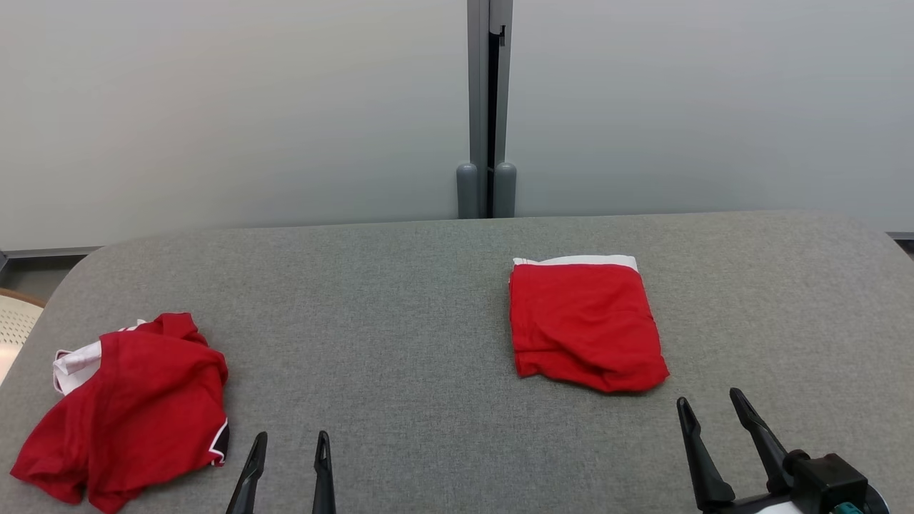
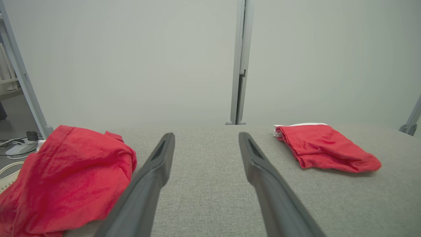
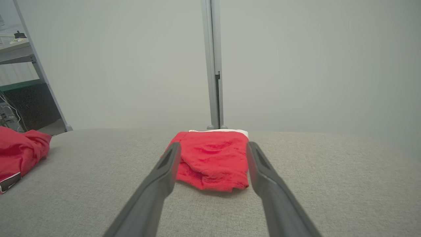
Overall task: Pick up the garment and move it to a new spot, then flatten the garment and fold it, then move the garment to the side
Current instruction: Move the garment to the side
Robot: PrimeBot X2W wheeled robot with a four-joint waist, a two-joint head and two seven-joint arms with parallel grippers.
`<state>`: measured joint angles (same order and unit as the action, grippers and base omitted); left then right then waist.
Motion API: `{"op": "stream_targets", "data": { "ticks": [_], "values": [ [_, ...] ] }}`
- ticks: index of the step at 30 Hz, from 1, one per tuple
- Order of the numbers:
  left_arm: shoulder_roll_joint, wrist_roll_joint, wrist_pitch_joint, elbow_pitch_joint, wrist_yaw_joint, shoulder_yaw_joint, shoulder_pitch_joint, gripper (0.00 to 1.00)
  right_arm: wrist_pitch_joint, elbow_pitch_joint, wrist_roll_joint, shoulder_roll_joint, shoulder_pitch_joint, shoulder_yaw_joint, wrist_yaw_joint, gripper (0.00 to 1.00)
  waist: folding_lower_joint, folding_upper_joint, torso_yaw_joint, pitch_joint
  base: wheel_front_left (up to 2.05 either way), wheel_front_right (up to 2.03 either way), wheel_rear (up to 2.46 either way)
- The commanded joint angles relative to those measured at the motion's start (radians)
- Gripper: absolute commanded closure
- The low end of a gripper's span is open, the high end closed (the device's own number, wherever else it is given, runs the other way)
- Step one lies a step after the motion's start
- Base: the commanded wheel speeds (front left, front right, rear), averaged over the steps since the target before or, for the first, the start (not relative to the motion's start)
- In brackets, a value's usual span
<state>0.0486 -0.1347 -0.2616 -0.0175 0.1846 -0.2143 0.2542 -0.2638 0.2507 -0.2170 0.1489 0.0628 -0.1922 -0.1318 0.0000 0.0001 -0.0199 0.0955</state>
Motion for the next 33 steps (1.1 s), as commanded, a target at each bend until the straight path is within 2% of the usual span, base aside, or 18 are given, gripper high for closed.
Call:
{"op": "stream_targets", "data": {
  "ticks": [1,13,22,24,28,31,33],
  "values": [
    [0.004,0.005,-0.005,0.001,-0.005,0.001,0.007,0.0,-0.001,0.002,0.004,0.0,0.008,0.001,0.002,0.0,0.0,-0.0001,0.002,-0.001,0.0,0.0,0.0],
    [0.004,0.019,-0.005,-0.001,-0.006,-0.002,0.001,0.0,0.0,0.004,0.002,0.001,0.012,0.001,0.002,0.0,0.0,-0.0001,0.023,-0.015,0.0,0.0,0.0],
    [0.004,0.024,-0.005,-0.011,0.0,-0.028,-0.029,0.0,-0.001,-0.003,-0.037,0.023,-0.018,0.004,0.002,0.0,0.0,-0.0001,0.048,-0.08,0.0,0.0,0.0],
    [0.004,0.028,-0.005,-0.017,0.002,-0.039,-0.047,0.0,-0.001,-0.004,-0.089,0.044,-0.039,0.003,0.002,0.0,0.0,-0.0001,0.053,-0.107,0.0,0.0,0.0],
    [0.004,0.008,-0.005,-0.035,-0.005,-0.075,-0.112,0.0,-0.001,0.02,-0.225,0.141,-0.132,-0.024,0.002,0.0,0.0,-0.0001,0.063,-0.221,0.0,0.0,0.0],
    [0.004,0.014,-0.005,-0.044,-0.017,-0.124,-0.185,0.0,-0.001,0.043,-0.393,0.239,-0.233,-0.065,0.002,0.0,0.0,-0.0001,0.073,-0.318,0.0,0.0,0.0],
    [0.004,0.023,-0.005,-0.052,-0.016,-0.158,-0.236,0.0,0.017,0.047,-0.549,0.3,-0.291,-0.101,0.002,0.0,0.0,-0.0001,0.083,-0.374,0.0,0.0,0.0]
  ]
}}
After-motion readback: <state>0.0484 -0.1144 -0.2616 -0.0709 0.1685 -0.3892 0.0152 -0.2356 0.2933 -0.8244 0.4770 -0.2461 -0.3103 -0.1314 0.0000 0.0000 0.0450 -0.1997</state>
